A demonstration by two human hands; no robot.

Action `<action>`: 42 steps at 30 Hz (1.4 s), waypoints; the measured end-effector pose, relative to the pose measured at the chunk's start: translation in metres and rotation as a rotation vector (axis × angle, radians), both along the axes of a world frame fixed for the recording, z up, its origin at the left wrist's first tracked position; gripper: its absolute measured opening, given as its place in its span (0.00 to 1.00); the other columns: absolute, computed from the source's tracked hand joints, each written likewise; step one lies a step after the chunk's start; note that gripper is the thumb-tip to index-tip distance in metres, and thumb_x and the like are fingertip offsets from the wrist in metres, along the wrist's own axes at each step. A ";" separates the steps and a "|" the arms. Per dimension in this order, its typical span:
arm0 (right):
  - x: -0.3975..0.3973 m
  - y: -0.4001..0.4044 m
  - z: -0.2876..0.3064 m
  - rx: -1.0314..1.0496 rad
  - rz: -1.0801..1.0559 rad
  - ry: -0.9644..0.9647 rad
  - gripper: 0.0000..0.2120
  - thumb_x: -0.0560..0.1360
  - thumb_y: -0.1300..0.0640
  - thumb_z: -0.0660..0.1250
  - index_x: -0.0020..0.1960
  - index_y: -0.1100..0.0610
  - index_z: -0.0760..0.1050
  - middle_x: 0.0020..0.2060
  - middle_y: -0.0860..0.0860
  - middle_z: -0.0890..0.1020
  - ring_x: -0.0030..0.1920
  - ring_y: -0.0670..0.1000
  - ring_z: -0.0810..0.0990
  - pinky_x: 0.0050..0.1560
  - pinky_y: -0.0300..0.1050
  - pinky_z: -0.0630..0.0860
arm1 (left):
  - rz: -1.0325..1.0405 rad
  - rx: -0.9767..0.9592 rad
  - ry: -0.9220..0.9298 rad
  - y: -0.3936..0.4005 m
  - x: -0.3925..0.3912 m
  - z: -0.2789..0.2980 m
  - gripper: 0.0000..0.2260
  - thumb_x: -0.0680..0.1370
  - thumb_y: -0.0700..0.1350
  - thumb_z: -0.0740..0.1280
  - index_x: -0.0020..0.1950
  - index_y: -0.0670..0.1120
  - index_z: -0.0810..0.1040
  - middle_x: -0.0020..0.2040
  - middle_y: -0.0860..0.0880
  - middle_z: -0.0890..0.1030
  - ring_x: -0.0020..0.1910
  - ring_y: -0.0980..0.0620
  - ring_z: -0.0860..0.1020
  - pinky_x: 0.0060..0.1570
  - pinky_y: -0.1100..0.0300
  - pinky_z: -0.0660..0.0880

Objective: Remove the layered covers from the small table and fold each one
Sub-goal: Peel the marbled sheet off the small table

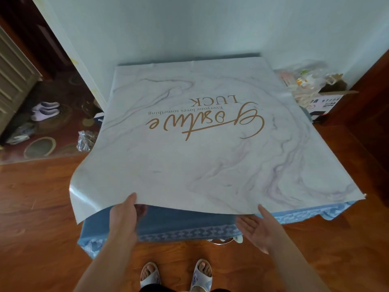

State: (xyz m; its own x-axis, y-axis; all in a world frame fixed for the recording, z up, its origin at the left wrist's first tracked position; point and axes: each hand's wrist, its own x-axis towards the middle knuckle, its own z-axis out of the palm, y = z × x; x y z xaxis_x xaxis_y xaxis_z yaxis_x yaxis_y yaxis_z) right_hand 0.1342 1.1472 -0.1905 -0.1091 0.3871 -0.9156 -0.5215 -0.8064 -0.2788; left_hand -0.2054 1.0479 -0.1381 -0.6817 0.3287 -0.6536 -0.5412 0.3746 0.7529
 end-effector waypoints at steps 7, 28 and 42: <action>0.028 0.088 0.029 0.205 -0.199 -0.210 0.08 0.83 0.59 0.59 0.48 0.54 0.74 0.27 0.50 0.84 0.42 0.50 0.86 0.28 0.48 0.81 | -0.048 0.161 -0.062 0.021 -0.024 0.023 0.07 0.83 0.42 0.64 0.59 0.41 0.74 0.45 0.42 0.80 0.42 0.46 0.80 0.41 0.53 0.80; 0.010 -0.088 0.017 0.133 -0.346 -0.274 0.16 0.78 0.55 0.69 0.66 0.54 0.75 0.58 0.53 0.82 0.50 0.55 0.82 0.34 0.48 0.82 | 0.157 0.060 -0.295 -0.135 -0.035 -0.017 0.18 0.82 0.42 0.64 0.71 0.37 0.70 0.47 0.41 0.79 0.45 0.42 0.80 0.46 0.46 0.80; -0.057 -0.311 0.009 0.082 -0.636 -0.333 0.18 0.76 0.59 0.68 0.66 0.55 0.73 0.64 0.56 0.78 0.56 0.56 0.81 0.55 0.48 0.78 | 0.014 0.163 -0.253 -0.275 -0.124 -0.044 0.17 0.83 0.43 0.62 0.72 0.45 0.70 0.57 0.43 0.80 0.51 0.45 0.80 0.50 0.47 0.80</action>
